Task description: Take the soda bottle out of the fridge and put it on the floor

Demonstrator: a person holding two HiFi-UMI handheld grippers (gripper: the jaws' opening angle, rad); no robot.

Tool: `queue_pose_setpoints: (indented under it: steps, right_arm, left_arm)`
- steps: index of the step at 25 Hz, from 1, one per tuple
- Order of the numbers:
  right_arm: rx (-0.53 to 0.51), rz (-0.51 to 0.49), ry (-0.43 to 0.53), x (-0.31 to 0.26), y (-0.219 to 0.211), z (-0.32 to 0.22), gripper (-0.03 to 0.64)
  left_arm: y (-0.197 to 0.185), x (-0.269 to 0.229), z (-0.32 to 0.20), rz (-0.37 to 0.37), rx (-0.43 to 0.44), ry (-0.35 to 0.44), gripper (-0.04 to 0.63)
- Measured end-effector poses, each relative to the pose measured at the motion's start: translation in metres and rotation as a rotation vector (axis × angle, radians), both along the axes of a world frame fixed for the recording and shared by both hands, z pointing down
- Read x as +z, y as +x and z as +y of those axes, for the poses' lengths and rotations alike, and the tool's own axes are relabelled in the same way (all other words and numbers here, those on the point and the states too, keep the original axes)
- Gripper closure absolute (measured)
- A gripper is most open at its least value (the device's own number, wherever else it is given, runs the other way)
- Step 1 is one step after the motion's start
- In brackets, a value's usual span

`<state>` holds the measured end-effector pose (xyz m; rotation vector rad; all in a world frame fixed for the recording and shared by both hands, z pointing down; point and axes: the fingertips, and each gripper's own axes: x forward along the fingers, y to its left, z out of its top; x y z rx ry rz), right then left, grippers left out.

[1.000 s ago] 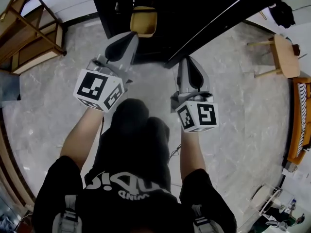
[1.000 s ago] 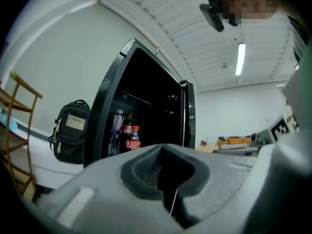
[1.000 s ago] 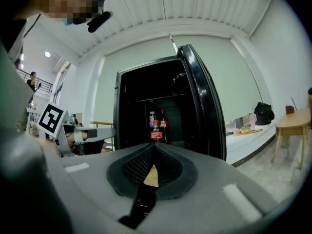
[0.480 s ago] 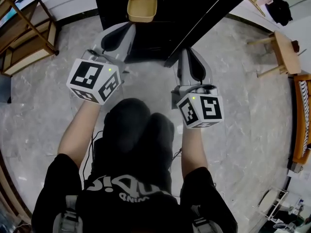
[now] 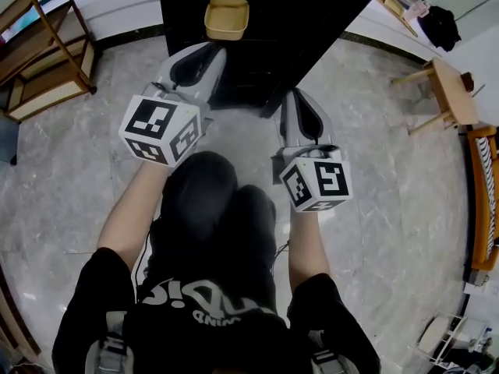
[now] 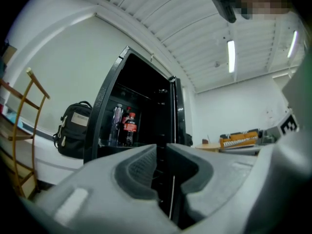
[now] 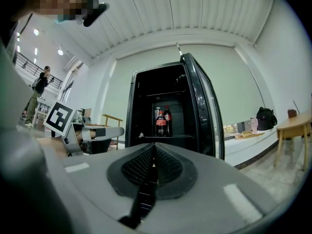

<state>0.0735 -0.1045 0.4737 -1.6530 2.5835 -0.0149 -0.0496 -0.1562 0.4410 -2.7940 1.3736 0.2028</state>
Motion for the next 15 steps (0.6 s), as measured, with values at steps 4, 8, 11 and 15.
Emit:
queue_pose_setpoints:
  steps: [4,8,11,15]
  right_arm:
    - [-0.006,0.005,-0.005,0.007,0.0,-0.002,0.62]
    - [-0.014,0.004,-0.011,0.013,0.0,-0.009,0.62]
    - [-0.02,-0.002,-0.017,0.018,0.0,-0.015,0.62]
    - [-0.024,-0.003,-0.024,0.02,-0.001,-0.022,0.62]
  left_arm:
    - [0.003,-0.004,-0.003,0.0,0.009,0.0,0.414]
    - [0.002,-0.013,-0.013,0.018,-0.016,0.034,0.117]
    - [0.001,-0.015,-0.021,0.013,-0.028,0.041,0.092]
    - [0.006,-0.02,-0.037,-0.007,-0.009,0.034,0.095]
